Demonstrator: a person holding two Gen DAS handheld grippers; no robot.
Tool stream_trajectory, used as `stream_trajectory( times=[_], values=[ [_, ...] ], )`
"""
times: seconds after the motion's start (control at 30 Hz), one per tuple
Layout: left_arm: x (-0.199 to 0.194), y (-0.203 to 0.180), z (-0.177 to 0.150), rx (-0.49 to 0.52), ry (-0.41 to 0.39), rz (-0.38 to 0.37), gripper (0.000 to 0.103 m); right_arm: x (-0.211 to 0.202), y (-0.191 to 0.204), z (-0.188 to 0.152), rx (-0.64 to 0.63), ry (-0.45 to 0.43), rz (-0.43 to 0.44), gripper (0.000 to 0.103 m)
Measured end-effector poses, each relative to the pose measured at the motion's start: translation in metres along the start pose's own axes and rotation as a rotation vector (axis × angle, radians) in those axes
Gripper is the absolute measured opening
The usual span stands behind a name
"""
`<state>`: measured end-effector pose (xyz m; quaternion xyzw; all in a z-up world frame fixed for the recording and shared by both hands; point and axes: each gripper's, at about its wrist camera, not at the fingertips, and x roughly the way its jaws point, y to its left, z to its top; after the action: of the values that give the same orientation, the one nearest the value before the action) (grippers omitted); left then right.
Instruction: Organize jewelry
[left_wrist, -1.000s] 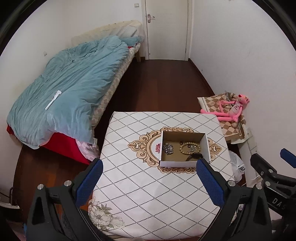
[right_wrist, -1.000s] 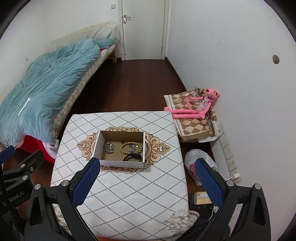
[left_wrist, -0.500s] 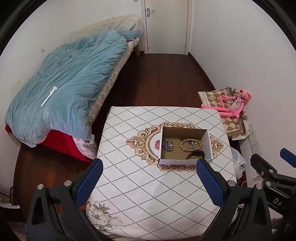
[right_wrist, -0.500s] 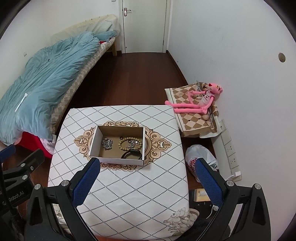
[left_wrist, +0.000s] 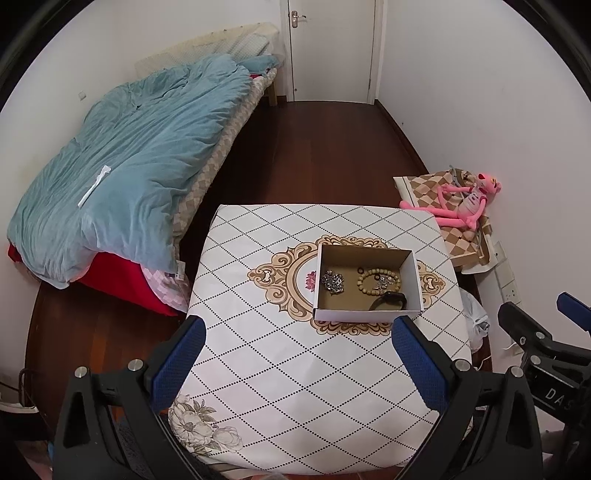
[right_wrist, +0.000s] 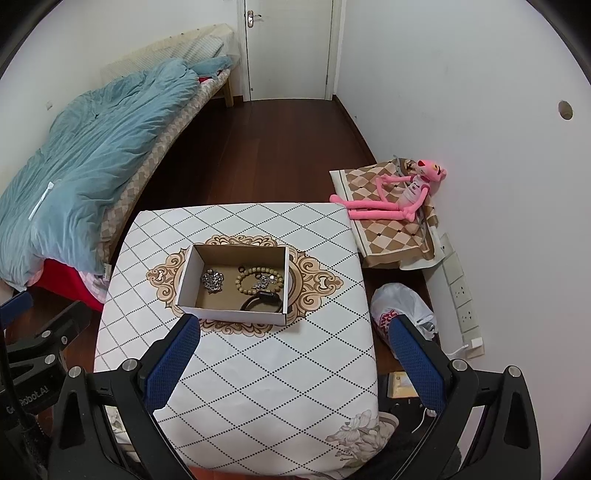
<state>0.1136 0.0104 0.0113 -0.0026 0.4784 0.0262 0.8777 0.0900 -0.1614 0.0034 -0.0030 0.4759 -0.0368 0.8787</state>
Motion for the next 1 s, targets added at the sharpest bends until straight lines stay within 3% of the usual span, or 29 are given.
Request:
stream_trajectory(
  times=[1.0],
  values=[
    [0.0006,-0.0022,-0.0035,0.006,0.001,0.003,0.103,0.0037,0.0008,0.0004,-0.005,0.015,-0.005,0.103]
  ],
)
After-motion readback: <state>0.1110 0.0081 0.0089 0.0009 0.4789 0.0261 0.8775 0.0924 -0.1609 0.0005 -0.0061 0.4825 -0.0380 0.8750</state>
